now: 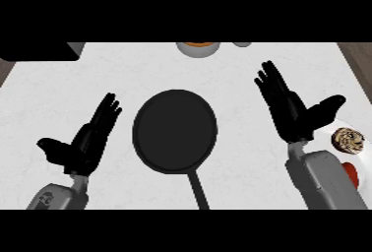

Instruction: Pick the bell pepper from the plate and place it in the pan

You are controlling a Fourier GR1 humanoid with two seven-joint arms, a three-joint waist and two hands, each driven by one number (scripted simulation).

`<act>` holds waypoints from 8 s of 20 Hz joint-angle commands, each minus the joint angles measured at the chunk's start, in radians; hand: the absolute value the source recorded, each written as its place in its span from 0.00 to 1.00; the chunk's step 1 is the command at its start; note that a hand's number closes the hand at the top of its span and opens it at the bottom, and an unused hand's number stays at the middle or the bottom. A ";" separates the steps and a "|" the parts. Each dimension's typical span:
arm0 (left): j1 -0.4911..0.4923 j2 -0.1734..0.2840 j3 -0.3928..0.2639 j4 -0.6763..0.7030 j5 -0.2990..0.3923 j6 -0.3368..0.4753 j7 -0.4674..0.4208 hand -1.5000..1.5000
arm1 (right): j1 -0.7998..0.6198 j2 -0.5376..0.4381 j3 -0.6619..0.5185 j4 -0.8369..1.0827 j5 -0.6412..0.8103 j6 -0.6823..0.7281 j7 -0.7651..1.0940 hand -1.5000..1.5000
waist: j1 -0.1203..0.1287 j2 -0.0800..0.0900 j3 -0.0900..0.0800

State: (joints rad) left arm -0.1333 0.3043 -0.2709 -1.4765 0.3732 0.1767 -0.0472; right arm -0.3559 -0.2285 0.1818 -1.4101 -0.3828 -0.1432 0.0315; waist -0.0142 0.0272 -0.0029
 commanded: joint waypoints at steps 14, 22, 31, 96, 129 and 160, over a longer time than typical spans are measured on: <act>-0.007 0.113 0.155 -0.071 0.009 0.114 0.164 0.50 | 0.386 -0.676 -0.409 0.132 0.170 0.610 -0.660 0.00 | -0.036 -0.030 0.011; -0.014 0.094 0.131 -0.069 -0.017 0.093 0.166 0.50 | 0.377 -0.802 -0.417 0.307 0.412 0.575 -1.022 0.00 | 0.021 -0.024 0.005; -0.080 0.064 0.146 -0.012 -0.034 0.090 0.180 0.50 | 0.267 -0.857 -0.220 0.199 0.672 0.420 -0.838 0.00 | 0.029 -0.022 0.003; -0.066 -0.095 0.312 -0.113 -0.224 -0.049 0.304 0.50 | 0.273 -0.373 -0.101 0.223 1.646 0.364 -0.570 0.00 | 0.014 -0.027 0.003; -0.045 -0.111 0.328 -0.089 -0.241 -0.092 0.304 0.50 | 0.174 0.224 0.262 -0.206 1.795 0.221 -0.036 1.00 | 0.029 -0.066 -0.003; -0.069 -0.117 0.347 -0.075 -0.242 -0.109 0.279 0.50 | -0.471 0.228 0.563 0.064 1.468 -0.065 0.996 1.00 | 0.033 -0.023 0.003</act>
State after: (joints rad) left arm -0.1919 0.1901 0.0640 -1.5831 0.1303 0.0730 0.2510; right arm -0.8044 -0.0045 0.7616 -1.4624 1.1243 -0.0700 1.0224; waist 0.0284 0.0023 -0.0007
